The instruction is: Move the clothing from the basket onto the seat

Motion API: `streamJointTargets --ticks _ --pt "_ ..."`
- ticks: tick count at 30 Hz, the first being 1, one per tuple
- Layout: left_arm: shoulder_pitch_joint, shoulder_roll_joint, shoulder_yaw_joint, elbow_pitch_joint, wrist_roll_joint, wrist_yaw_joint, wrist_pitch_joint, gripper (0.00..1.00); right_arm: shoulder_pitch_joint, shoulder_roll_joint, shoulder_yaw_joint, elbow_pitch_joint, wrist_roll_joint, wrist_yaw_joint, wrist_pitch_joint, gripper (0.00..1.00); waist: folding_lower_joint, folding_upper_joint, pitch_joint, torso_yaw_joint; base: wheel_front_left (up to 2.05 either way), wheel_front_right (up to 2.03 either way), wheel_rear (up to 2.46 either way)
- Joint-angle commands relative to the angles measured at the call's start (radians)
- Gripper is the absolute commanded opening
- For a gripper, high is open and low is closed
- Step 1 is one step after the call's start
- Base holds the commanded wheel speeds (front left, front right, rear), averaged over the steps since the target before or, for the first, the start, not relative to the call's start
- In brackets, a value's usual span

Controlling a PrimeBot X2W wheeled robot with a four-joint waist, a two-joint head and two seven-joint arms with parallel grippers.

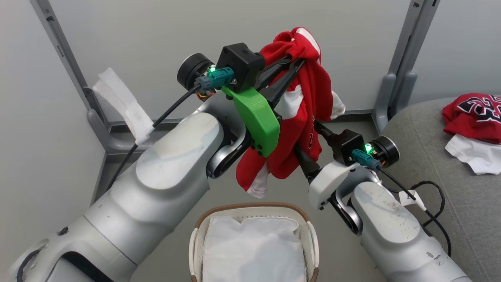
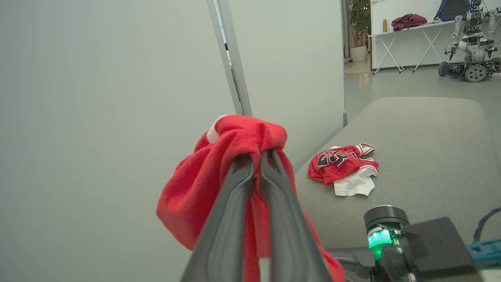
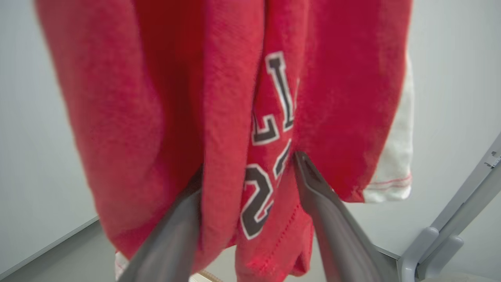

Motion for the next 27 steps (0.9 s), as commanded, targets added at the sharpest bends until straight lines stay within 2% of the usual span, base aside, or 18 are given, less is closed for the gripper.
streamJointTargets --ticks 1,9,10,12,13,14,18,27 --pt "0.025 0.006 -0.003 0.001 -0.011 0.007 0.002 0.00 -0.010 -0.004 0.003 0.009 0.009 -0.001 -0.005 0.00 0.0001 0.0000 0.002 0.002 0.00 0.00 0.00" --pt "0.082 0.050 0.022 0.030 -0.036 0.030 -0.024 0.00 -0.031 -0.004 -0.034 0.001 -0.012 -0.001 -0.005 0.00 0.0001 0.0000 0.014 -0.016 0.00 0.00 0.00" --pt "0.089 0.054 0.025 0.034 -0.040 0.032 -0.029 0.14 -0.031 -0.004 -0.042 -0.002 -0.018 -0.001 -0.005 0.00 0.0001 0.0000 0.015 -0.019 0.00 0.00 0.00" --pt "0.107 0.064 0.030 0.045 -0.045 0.035 -0.046 0.53 -0.034 -0.004 -0.062 -0.010 -0.034 -0.001 -0.005 0.00 0.0001 0.0000 0.018 -0.027 0.00 0.00 0.00" --pt "0.118 0.066 0.032 0.052 -0.049 0.037 -0.056 0.97 -0.036 -0.004 -0.073 -0.014 -0.042 -0.001 -0.005 0.00 0.0001 0.0000 0.020 -0.032 0.00 0.00 0.00" --pt "0.127 0.067 0.033 0.058 -0.051 0.038 -0.062 1.00 -0.037 -0.004 -0.085 -0.019 -0.047 -0.001 -0.005 0.00 0.0001 0.0000 0.021 -0.035 0.00 0.00 0.00" --pt "0.173 0.059 0.040 0.071 -0.070 0.038 -0.096 1.00 -0.044 -0.008 -0.142 -0.032 -0.090 -0.001 -0.005 0.00 0.0001 0.0000 0.029 -0.053 0.00 0.00 0.00" --pt "0.296 0.027 0.019 0.094 -0.077 0.038 -0.156 1.00 -0.043 -0.087 -0.260 -0.097 -0.142 -0.001 0.026 0.00 0.0001 0.0000 0.052 -0.109 0.00 0.00 0.00"
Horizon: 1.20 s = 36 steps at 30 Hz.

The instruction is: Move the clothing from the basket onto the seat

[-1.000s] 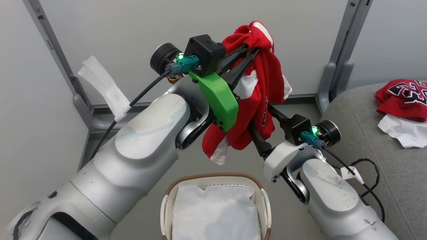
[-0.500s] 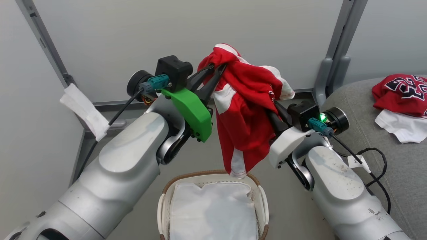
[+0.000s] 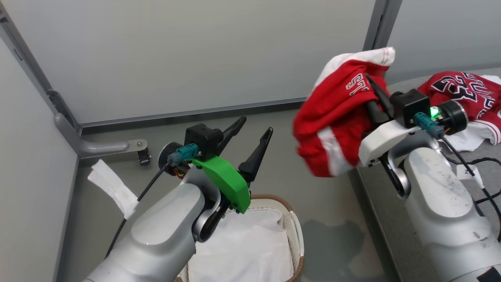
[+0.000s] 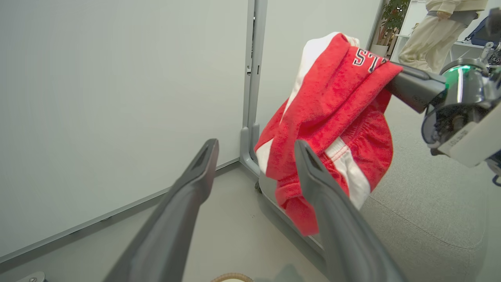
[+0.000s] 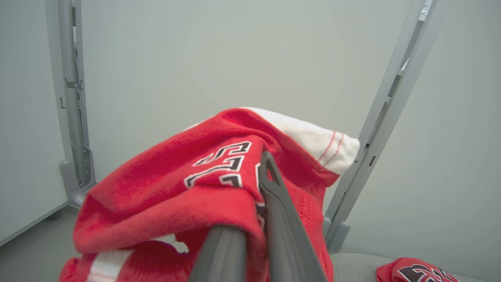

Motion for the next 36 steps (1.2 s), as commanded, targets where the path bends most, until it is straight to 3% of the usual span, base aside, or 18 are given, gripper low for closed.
streamJointTargets --ticks 1,13,23,29,36 --pt "0.021 -0.006 -0.001 0.005 0.001 0.001 -0.009 1.00 0.003 -0.018 -0.016 -0.017 -0.009 -0.001 0.009 0.00 0.0001 0.0000 0.012 -0.026 0.00 0.00 0.00" --pt "0.086 -0.036 -0.028 0.006 0.067 0.015 -0.031 1.00 0.121 -0.119 -0.118 -0.195 -0.018 -0.001 0.098 0.00 0.0001 0.0000 0.073 -0.211 0.00 0.00 0.00" --pt "0.049 -0.051 -0.040 -0.001 0.110 0.003 -0.033 1.00 0.198 -0.100 -0.140 -0.286 -0.007 -0.001 0.130 0.00 0.0001 0.0000 0.156 -0.386 0.00 0.00 0.00" --pt "0.031 -0.059 -0.055 -0.005 0.128 -0.001 -0.033 1.00 0.211 -0.086 -0.151 -0.290 -0.003 -0.001 0.121 0.00 0.0001 0.0000 0.191 -0.420 0.00 0.00 0.00" --pt "0.005 -0.047 -0.063 -0.006 0.146 0.005 -0.027 1.00 0.132 -0.079 -0.162 -0.251 0.010 -0.001 0.127 0.00 0.0001 0.0000 0.245 -0.400 0.00 0.00 0.00"
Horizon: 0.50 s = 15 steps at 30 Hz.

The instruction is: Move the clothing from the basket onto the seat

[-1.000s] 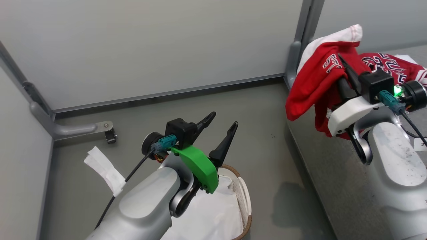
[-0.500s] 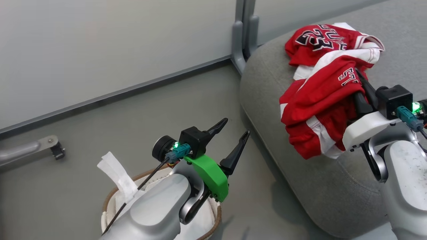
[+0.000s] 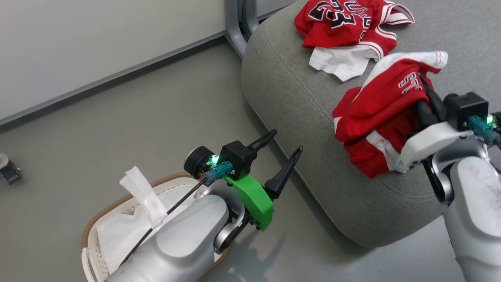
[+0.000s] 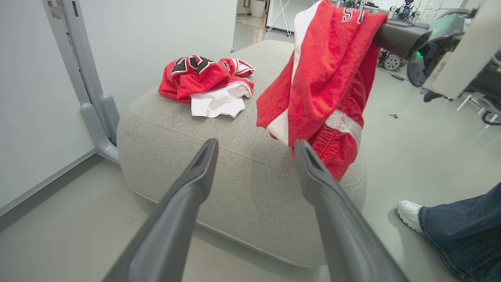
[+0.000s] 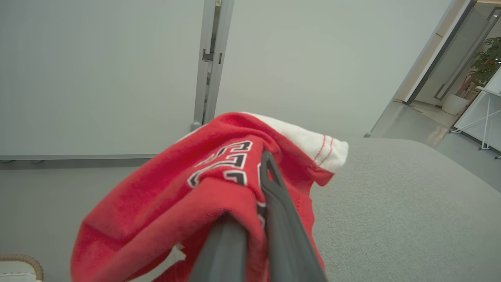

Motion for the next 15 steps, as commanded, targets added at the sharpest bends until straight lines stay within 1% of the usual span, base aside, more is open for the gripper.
streamJointTargets --ticks 1,6,11,15 --pt "-0.022 0.014 0.003 0.000 0.013 0.006 0.000 1.00 -0.049 -0.005 -0.003 0.010 0.013 -0.001 0.002 0.00 0.0000 0.0000 0.045 0.010 0.00 0.00 0.00" --pt "-0.049 0.035 0.005 -0.021 0.027 0.021 0.007 1.00 -0.210 -0.054 0.000 0.073 0.041 -0.001 0.033 0.00 0.0000 0.0000 0.113 0.056 0.00 0.00 0.00" --pt "-0.084 0.055 0.002 -0.067 0.054 0.042 0.019 1.00 -0.421 -0.157 -0.006 0.177 0.073 -0.001 0.076 0.00 0.0000 0.0000 0.208 0.127 0.00 0.00 0.00" --pt "-0.115 0.072 -0.004 -0.117 0.083 0.060 0.030 1.00 -0.564 -0.263 0.002 0.248 0.056 -0.001 0.093 0.00 0.0000 0.0000 0.282 0.199 0.00 0.00 0.00"
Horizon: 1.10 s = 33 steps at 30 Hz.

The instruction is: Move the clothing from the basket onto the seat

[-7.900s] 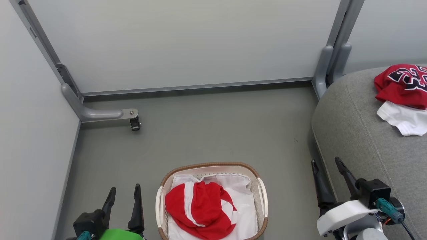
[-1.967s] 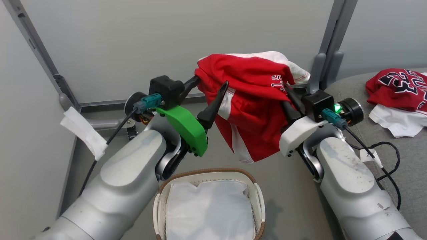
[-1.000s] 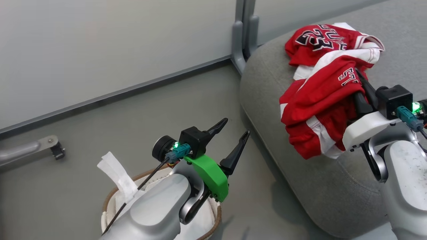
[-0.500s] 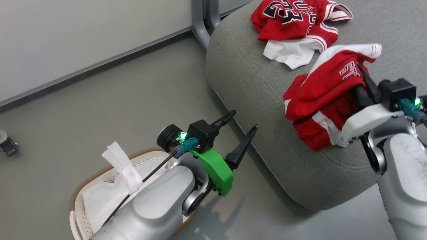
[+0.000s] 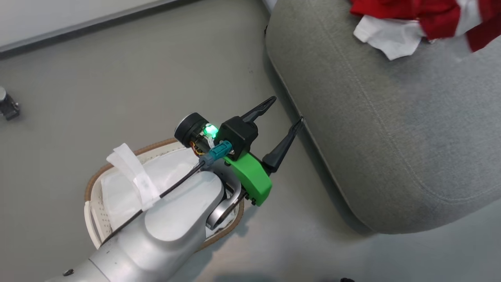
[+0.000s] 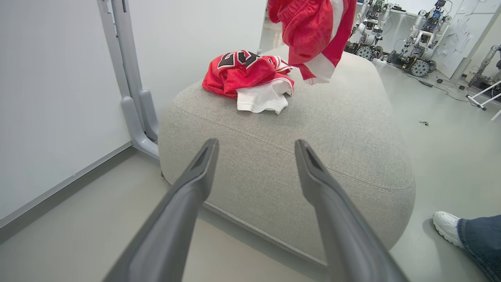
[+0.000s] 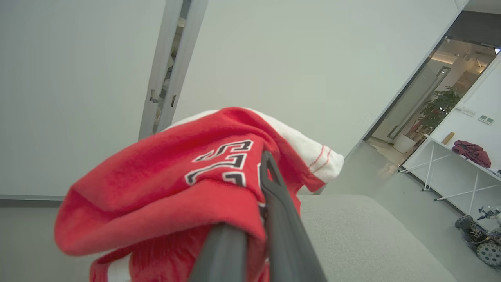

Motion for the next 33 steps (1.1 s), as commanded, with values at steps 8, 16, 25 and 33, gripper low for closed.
streamJointTargets --ticks 8,16,25,33 --pt "-0.059 0.022 -0.012 -0.121 0.059 0.040 0.009 1.00 -0.158 -0.171 -0.102 0.159 -0.068 -0.001 0.005 0.00 -0.0001 0.0000 0.205 0.240 0.00 0.00 0.00" --pt "-0.069 0.043 -0.014 -0.196 0.073 0.063 0.020 1.00 -0.111 -0.161 -0.255 0.310 -0.162 -0.001 -0.046 0.01 -0.0001 0.0000 0.260 0.294 0.00 0.00 0.00" --pt "-0.057 0.073 -0.016 -0.221 0.066 0.079 0.038 1.00 -0.067 -0.076 -0.283 0.435 -0.216 -0.001 -0.110 1.00 -0.0001 0.0000 0.266 0.253 0.00 0.00 0.00" --pt "-0.030 0.098 -0.008 -0.218 0.049 0.091 0.044 1.00 -0.021 -0.033 -0.186 0.443 -0.145 -0.001 -0.183 1.00 -0.0001 0.0000 0.224 0.187 0.00 0.00 0.00"
